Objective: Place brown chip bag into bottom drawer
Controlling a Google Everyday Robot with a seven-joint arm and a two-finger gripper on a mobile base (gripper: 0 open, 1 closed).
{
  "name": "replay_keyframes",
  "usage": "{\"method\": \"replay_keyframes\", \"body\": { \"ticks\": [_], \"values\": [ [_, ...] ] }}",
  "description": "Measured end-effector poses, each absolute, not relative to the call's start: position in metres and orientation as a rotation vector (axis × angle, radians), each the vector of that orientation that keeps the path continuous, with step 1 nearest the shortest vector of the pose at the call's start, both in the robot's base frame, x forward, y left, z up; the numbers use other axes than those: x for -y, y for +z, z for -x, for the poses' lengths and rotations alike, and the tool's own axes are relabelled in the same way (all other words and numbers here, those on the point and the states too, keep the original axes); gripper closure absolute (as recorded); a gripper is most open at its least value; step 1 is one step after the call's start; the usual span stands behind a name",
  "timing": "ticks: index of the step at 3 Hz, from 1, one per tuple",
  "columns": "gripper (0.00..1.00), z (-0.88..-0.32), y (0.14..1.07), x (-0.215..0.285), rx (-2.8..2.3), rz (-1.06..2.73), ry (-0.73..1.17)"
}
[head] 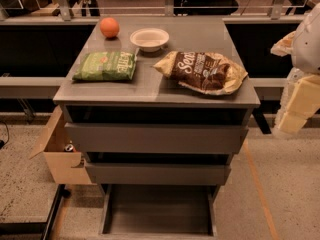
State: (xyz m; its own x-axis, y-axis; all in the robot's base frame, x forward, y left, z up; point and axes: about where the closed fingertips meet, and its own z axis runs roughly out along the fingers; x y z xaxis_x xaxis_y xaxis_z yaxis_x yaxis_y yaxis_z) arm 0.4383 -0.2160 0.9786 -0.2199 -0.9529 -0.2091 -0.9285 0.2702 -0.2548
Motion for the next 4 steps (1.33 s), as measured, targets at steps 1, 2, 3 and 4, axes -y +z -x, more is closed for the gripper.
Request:
{"method": "replay_keyframes", "body": {
  "ticks": [1,2,3,4],
  "values": [
    [0.00,-0.438,0.979,0.216,-2.225,1.720,-0.107],
    [0.00,-0.470,0.975,0.216,-2.175,1.741,-0.085],
    [0.00,-0.517,0.962,0.216,-2.126,1.732,-0.046],
    [0.00,-0.561,0.944,0.214,-2.115,1.700,-0.014]
  ]
}}
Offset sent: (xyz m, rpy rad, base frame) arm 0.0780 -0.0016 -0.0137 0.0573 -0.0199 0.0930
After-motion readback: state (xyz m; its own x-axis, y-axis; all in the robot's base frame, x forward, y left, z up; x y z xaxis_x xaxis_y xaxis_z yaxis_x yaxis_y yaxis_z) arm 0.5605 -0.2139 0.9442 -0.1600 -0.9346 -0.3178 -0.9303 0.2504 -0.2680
